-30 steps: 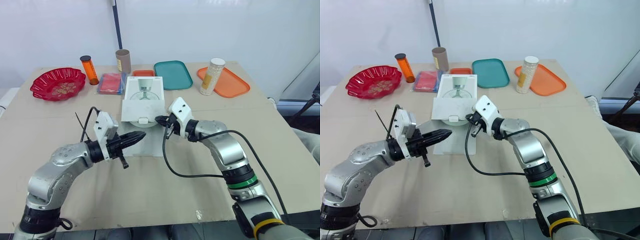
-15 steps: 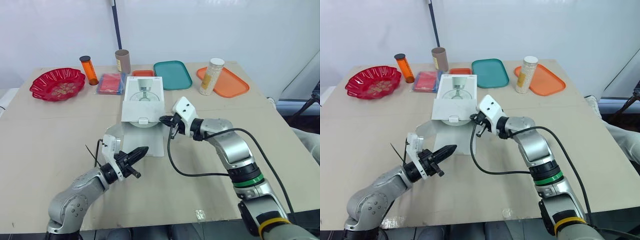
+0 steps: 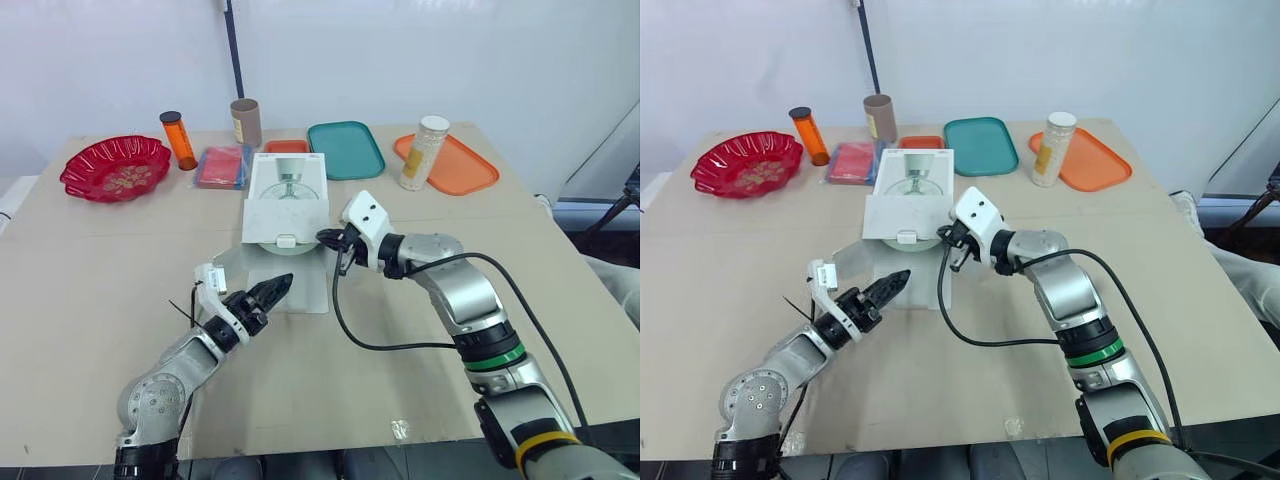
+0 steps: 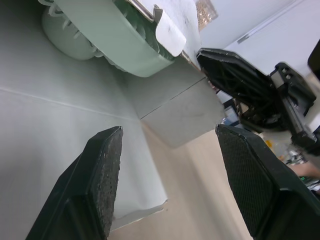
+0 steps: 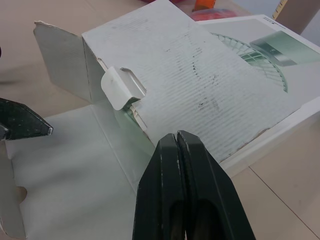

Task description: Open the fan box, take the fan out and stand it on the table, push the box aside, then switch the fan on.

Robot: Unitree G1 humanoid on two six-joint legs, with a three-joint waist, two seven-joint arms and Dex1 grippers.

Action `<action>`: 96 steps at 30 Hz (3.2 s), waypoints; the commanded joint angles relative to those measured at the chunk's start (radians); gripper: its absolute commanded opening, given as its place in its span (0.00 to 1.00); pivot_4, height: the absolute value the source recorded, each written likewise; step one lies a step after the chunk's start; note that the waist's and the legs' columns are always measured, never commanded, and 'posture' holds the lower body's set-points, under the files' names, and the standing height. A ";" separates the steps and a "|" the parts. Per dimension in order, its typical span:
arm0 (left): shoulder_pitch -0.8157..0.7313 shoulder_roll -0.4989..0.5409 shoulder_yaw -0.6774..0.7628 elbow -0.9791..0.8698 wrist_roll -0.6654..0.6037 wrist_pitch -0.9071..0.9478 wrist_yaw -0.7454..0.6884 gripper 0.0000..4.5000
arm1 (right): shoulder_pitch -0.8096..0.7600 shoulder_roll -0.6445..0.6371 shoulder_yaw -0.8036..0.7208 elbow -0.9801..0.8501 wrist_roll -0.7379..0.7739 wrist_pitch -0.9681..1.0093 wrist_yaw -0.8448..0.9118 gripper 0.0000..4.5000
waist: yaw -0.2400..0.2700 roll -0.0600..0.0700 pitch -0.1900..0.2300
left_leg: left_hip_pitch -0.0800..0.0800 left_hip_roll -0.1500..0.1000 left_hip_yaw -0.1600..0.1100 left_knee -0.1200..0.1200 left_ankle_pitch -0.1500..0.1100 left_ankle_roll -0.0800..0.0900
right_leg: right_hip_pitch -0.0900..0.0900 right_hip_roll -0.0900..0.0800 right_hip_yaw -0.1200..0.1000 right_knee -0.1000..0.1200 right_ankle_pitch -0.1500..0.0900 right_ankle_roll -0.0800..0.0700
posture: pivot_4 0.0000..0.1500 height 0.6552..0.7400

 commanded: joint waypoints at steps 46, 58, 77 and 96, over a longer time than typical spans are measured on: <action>-0.203 -0.187 0.044 0.265 -0.032 -0.135 0.118 0.53 | 0.002 -0.023 -0.029 -0.078 0.009 0.026 -0.047 0.00 | 0.001 0.000 0.000 | 0.000 0.000 0.000 -0.001 0.001 -0.001 | 0.000 0.000 0.000 -0.001 0.000 0.000 | 1.00 1.00; -0.204 -0.192 0.056 0.271 -0.058 -0.121 0.114 0.25 | 0.008 -0.024 -0.029 -0.080 0.010 0.025 -0.048 0.00 | 0.002 0.000 0.000 | 0.000 0.000 0.000 -0.001 0.001 -0.002 | 0.000 0.000 0.000 -0.001 0.000 0.000 | 1.00 1.00; -0.200 -0.164 0.048 0.298 -0.040 -0.104 0.107 0.60 | -0.062 0.015 -0.029 -0.008 0.005 0.000 -0.058 0.00 | 0.002 0.000 0.000 | 0.000 0.000 0.000 -0.001 0.001 -0.002 | 0.000 0.000 0.000 -0.001 0.000 0.000 | 1.00 1.00; -0.222 -0.198 0.095 0.330 -0.058 -0.141 0.116 0.60 | -0.056 0.016 -0.022 0.001 -0.004 -0.005 -0.055 0.00 | 0.001 0.000 0.000 | 0.000 0.000 0.000 -0.002 0.001 -0.002 | 0.000 0.000 0.000 -0.002 0.000 0.000 | 1.00 1.00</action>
